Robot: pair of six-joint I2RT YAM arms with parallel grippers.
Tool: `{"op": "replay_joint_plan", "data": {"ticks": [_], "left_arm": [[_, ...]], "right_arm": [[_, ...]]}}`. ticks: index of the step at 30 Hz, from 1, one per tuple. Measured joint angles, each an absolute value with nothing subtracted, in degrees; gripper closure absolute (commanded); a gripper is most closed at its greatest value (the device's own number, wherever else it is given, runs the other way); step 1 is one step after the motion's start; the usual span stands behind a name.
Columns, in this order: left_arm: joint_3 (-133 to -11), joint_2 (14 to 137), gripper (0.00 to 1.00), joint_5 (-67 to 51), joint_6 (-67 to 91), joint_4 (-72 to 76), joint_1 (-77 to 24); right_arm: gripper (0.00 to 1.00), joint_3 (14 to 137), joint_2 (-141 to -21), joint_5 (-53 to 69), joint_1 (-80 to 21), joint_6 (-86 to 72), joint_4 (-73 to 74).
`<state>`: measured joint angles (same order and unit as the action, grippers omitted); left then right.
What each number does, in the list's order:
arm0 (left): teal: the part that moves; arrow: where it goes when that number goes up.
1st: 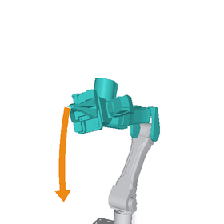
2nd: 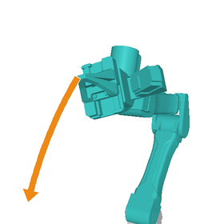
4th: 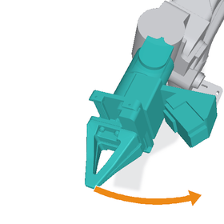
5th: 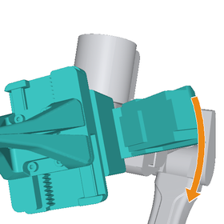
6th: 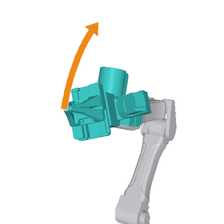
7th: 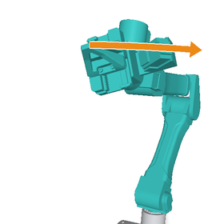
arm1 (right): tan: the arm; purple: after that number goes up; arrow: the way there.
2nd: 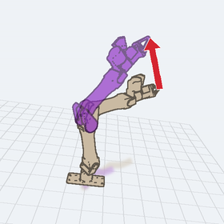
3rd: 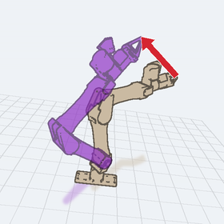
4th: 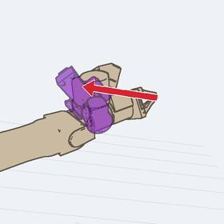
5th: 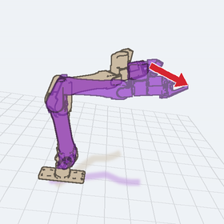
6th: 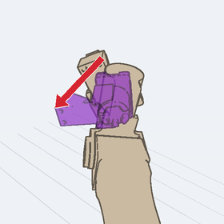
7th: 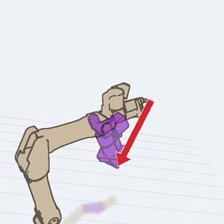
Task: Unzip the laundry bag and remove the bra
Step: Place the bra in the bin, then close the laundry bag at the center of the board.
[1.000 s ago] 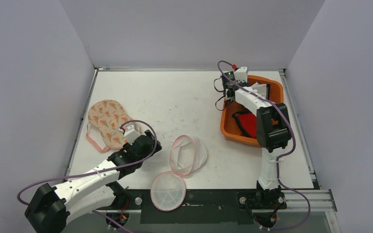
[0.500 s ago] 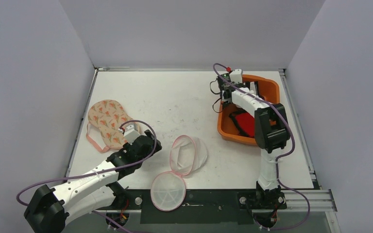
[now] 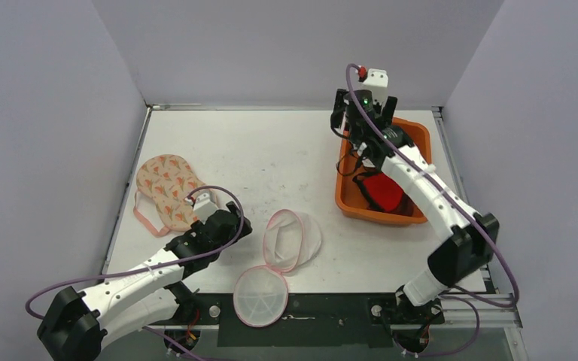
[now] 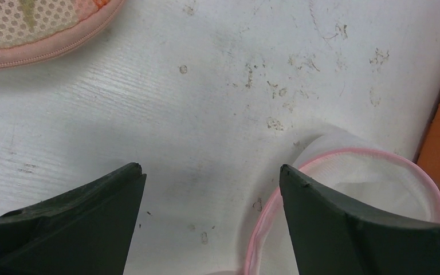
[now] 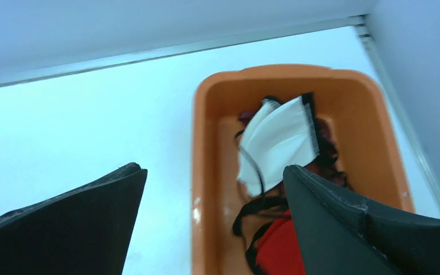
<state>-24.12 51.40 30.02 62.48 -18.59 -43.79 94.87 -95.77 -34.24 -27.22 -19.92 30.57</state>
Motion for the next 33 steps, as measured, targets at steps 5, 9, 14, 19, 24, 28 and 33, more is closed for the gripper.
{"op": "replay_joint_plan", "data": {"ticks": [5, 9, 14, 19, 24, 28, 33], "left_arm": [[-23.55, 48.51, 0.13, 27.27, 59.18, -18.31, -43.77], [-20.75, 43.16, 0.13, 23.57, 56.51, -16.99, -43.72], [-19.2, 38.11, 0.13, 20.78, 55.05, -19.27, -43.64], [-19.05, 35.24, 0.17, 18.02, 55.53, -21.58, -43.44], [-18.98, 37.98, 0.18, 14.41, 57.91, -24.99, -43.72], [-19.0, 42.81, 0.18, 13.06, 58.85, -27.27, -47.33], [-20.75, 47.22, 0.18, 12.93, 59.37, -28.12, -52.42]], "right_arm": [[0.11, 79.48, -79.31, -21.32, -34.13, -21.54, 23.42], [0.11, 69.76, -76.55, -11.2, -43.35, -21.85, 20.14], [0.13, 64.12, -82.48, -6.17, -53.19, -21.71, 20.69], [0.21, 62.22, -84.07, -5.63, -54.41, -21.71, 21.93], [0.34, 60.34, -84.73, -6.42, -54.37, -21.71, 21.61], [0.55, 59.9, -88.03, -6.94, -54.37, -21.67, 21.39], [0.93, 58.85, -90.32, -7.14, -54.37, -21.87, 21.12]]}}
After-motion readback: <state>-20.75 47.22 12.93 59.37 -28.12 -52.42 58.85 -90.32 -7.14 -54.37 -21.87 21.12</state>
